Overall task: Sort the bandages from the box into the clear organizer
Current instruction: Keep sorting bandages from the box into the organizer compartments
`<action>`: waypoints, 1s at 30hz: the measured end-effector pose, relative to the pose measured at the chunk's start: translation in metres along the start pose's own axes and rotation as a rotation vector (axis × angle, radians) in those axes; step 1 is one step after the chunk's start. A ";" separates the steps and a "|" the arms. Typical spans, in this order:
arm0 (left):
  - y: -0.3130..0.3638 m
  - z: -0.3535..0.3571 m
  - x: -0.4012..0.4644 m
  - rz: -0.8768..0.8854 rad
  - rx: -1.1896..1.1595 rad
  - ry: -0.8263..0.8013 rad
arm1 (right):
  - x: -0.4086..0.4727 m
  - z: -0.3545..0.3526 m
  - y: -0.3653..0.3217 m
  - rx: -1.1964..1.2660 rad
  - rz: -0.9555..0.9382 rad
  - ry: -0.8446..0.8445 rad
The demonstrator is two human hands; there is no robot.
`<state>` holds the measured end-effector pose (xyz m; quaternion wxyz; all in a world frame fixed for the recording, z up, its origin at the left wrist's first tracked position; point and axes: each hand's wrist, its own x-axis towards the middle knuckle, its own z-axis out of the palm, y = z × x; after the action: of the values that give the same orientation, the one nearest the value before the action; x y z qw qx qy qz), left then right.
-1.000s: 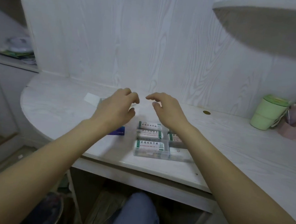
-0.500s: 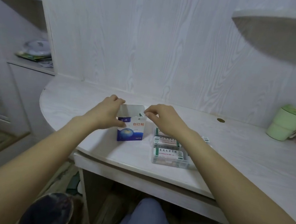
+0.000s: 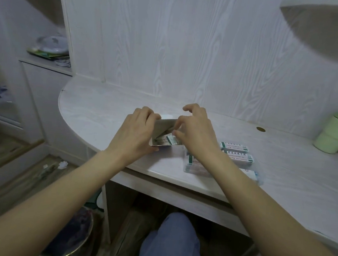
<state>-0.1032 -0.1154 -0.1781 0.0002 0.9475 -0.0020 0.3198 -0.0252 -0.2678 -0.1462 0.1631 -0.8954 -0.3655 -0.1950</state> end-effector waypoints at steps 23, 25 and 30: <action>0.001 0.005 0.004 -0.051 -0.010 0.047 | 0.015 0.003 -0.022 0.033 0.090 -0.051; -0.001 0.008 0.004 -0.072 0.014 0.063 | 0.016 -0.003 -0.022 0.075 0.099 -0.011; -0.006 0.000 0.012 -0.141 0.047 -0.054 | 0.019 -0.019 -0.007 0.192 0.107 0.072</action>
<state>-0.0935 -0.1098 -0.1712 0.0005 0.9534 0.0720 0.2930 -0.0225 -0.2607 -0.1196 0.2712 -0.8863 -0.3282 -0.1824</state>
